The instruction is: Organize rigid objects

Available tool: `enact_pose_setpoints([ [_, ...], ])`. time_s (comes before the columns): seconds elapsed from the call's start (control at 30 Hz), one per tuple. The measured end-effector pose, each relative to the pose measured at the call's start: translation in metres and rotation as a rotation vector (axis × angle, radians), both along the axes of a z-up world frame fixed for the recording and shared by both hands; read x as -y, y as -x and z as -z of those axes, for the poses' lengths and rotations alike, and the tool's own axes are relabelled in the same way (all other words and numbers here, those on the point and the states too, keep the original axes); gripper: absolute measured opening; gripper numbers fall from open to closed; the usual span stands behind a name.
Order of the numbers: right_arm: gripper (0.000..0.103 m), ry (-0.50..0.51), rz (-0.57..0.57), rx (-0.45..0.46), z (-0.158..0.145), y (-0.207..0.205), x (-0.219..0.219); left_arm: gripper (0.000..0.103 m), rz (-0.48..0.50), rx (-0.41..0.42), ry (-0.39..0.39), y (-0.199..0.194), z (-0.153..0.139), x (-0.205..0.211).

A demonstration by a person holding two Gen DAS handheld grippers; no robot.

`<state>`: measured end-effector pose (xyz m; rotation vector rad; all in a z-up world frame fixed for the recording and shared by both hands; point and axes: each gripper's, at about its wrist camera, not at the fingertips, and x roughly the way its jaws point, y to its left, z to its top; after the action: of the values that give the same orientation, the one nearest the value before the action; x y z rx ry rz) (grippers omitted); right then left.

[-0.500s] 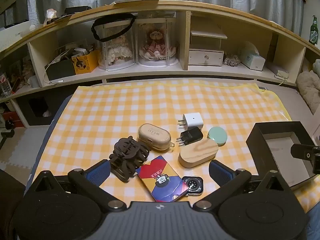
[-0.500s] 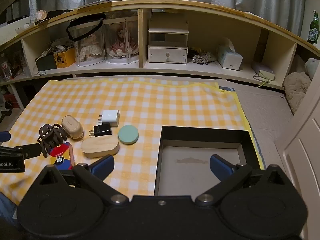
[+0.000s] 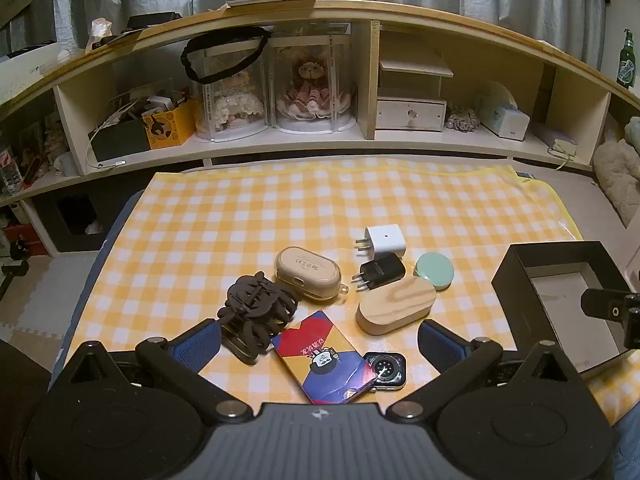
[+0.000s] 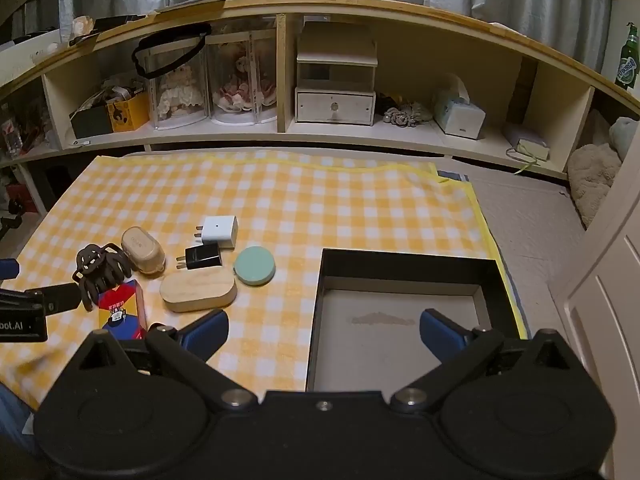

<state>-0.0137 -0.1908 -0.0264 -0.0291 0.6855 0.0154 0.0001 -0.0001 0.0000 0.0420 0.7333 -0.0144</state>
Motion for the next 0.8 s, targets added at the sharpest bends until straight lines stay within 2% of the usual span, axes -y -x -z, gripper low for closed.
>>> enact_pose_setpoints([
  [0.8,0.103,0.005,-0.001,-0.006,0.0003,-0.0004,-0.0004,0.103,0.001,0.0,-0.002,-0.0002,0.0002,0.0001],
])
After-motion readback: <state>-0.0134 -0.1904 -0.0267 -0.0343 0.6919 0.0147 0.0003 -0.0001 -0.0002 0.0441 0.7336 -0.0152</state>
